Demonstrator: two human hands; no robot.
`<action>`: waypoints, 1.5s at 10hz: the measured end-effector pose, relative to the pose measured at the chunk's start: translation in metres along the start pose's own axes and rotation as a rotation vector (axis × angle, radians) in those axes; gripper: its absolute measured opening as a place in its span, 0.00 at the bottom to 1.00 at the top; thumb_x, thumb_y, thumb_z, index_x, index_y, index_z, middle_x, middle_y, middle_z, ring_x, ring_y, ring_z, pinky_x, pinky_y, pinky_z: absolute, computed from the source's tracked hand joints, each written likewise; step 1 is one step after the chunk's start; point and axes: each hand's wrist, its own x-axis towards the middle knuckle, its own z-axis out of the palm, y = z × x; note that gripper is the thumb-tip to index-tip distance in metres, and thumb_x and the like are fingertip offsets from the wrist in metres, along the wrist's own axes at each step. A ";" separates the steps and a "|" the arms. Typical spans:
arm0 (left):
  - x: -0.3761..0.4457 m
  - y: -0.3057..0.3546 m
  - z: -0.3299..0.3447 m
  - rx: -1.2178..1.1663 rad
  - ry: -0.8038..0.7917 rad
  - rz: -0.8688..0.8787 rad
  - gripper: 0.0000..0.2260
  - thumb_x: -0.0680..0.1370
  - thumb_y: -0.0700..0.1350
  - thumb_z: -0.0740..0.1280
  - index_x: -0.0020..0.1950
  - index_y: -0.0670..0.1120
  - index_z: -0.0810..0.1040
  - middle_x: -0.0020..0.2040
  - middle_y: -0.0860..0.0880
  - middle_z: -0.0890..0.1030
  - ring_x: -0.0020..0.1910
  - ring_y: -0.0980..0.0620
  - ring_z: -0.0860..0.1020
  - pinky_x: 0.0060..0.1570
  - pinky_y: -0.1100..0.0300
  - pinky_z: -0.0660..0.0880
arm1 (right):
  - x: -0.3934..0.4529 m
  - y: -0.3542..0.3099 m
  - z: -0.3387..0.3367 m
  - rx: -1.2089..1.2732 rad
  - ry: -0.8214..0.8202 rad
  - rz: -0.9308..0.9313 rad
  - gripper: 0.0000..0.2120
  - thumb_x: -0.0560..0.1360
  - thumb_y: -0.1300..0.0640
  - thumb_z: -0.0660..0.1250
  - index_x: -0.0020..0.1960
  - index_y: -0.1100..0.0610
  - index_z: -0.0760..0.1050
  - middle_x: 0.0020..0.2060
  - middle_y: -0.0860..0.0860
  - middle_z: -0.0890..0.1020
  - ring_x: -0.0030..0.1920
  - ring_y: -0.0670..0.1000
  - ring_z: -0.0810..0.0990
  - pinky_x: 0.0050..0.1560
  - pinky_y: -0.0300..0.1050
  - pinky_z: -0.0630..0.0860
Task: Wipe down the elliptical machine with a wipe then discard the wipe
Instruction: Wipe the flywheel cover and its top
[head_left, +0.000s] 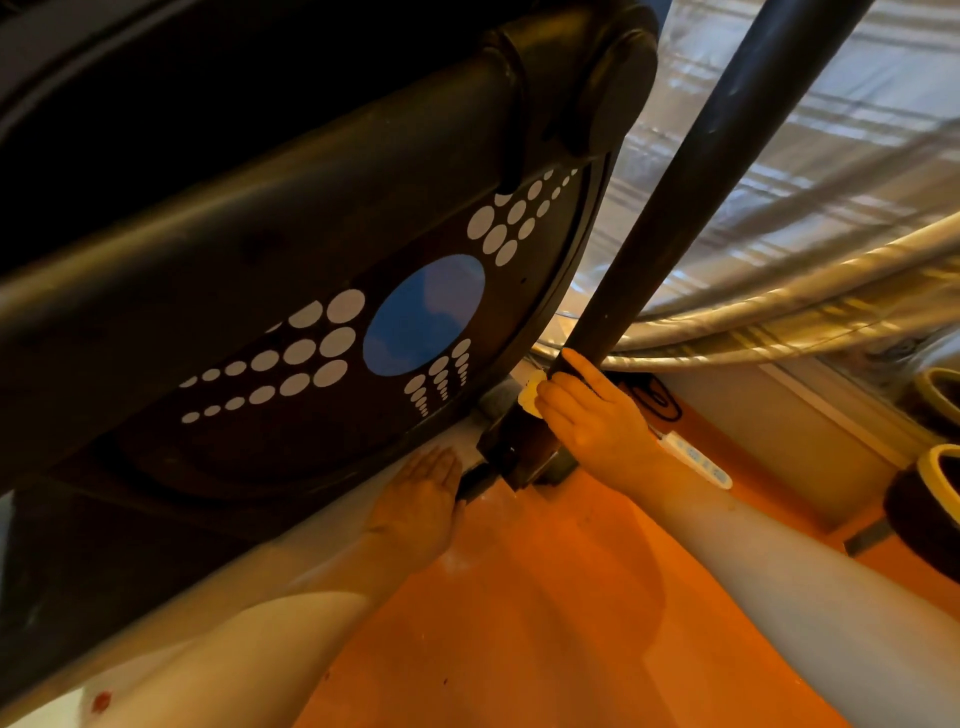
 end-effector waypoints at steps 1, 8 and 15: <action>0.001 0.000 0.000 0.017 -0.010 0.000 0.27 0.85 0.54 0.47 0.81 0.43 0.48 0.81 0.44 0.50 0.80 0.48 0.47 0.76 0.54 0.41 | 0.008 0.008 -0.004 0.047 0.136 0.004 0.13 0.70 0.66 0.71 0.54 0.64 0.79 0.47 0.59 0.83 0.50 0.57 0.79 0.65 0.51 0.68; 0.001 0.000 0.004 -0.022 0.009 -0.014 0.26 0.85 0.54 0.47 0.81 0.43 0.49 0.81 0.44 0.51 0.80 0.48 0.48 0.75 0.56 0.42 | 0.001 0.032 -0.002 -0.356 0.004 -0.033 0.23 0.77 0.67 0.56 0.71 0.61 0.69 0.71 0.56 0.71 0.74 0.56 0.63 0.76 0.59 0.42; 0.001 0.003 -0.003 -0.035 -0.044 -0.040 0.27 0.86 0.54 0.46 0.81 0.43 0.47 0.81 0.45 0.49 0.80 0.49 0.47 0.76 0.56 0.43 | 0.023 0.072 -0.029 -0.471 0.111 0.041 0.29 0.77 0.63 0.61 0.76 0.62 0.58 0.77 0.57 0.57 0.78 0.57 0.40 0.76 0.59 0.37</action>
